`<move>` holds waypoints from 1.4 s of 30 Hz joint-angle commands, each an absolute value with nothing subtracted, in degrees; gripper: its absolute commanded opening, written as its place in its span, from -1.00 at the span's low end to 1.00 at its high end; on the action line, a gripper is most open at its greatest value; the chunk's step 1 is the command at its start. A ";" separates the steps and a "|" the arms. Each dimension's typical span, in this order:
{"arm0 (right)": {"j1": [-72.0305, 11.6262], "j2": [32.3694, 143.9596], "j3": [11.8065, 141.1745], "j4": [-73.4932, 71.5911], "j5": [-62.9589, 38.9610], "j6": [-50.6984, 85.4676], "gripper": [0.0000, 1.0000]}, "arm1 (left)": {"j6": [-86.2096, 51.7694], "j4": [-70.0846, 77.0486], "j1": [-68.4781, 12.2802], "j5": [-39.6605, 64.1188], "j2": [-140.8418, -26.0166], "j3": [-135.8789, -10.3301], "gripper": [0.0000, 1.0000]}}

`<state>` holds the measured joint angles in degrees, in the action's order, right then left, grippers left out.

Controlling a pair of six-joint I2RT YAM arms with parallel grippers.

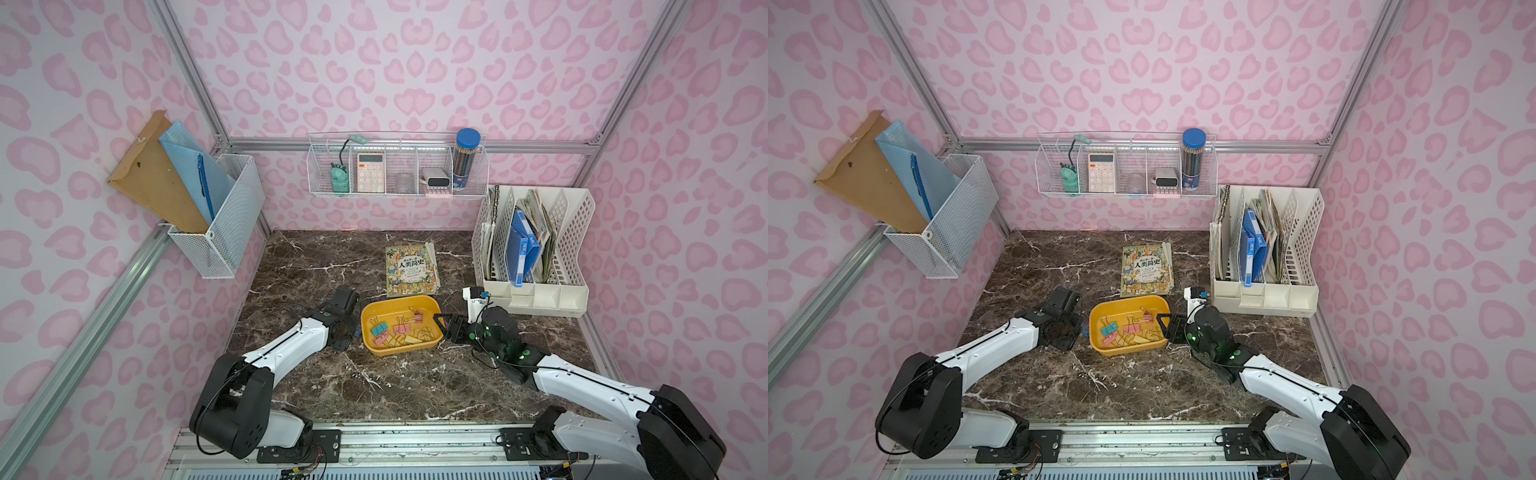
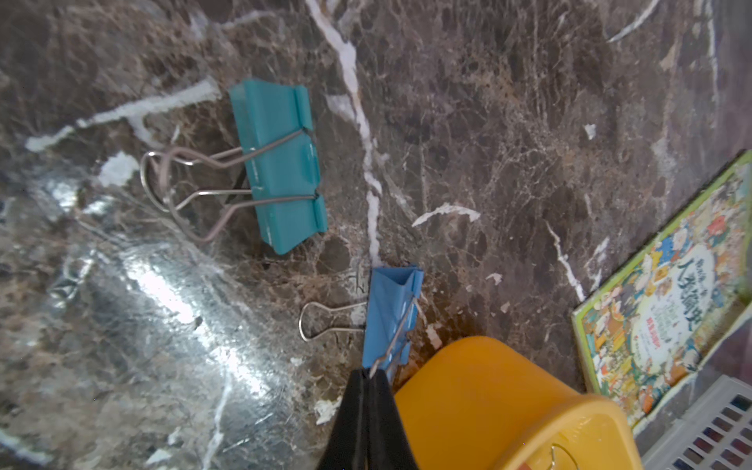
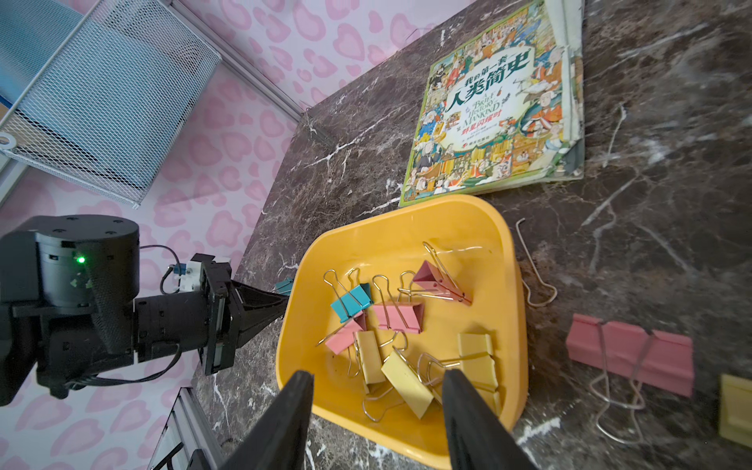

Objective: Take out the binder clips from the storage box
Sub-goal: Place the binder clip at the center of the board, then pick up the binder clip from the storage box.

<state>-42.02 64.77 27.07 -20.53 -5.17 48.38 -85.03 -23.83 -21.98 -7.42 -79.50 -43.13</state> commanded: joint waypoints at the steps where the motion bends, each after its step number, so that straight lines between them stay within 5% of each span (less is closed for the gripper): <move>1: -42.10 64.51 27.07 -20.40 -5.18 48.60 0.10 | -89.57 -30.59 -21.97 -9.84 -77.65 -41.49 -1.00; 12: -42.09 64.35 27.60 -19.38 -5.71 49.09 0.10 | -89.78 -32.53 -21.88 -12.61 -75.10 -41.23 -0.99; 20: -42.10 63.65 27.42 -18.94 -4.96 48.39 0.10 | -87.72 -36.14 -21.98 -13.21 -71.13 -44.55 -0.44; 26: -41.70 63.28 27.53 -18.89 -4.33 46.72 0.10 | -77.52 -38.46 -22.27 -11.98 -69.68 -50.71 -0.30; 32: -40.09 64.15 27.72 -18.69 -6.32 46.52 0.10 | -56.69 -37.92 -25.97 0.17 -83.20 -65.13 -0.32; 42: -38.59 62.28 25.18 -18.89 -6.02 47.46 0.08 | -45.78 -44.88 -32.24 8.74 -106.03 -86.18 -0.44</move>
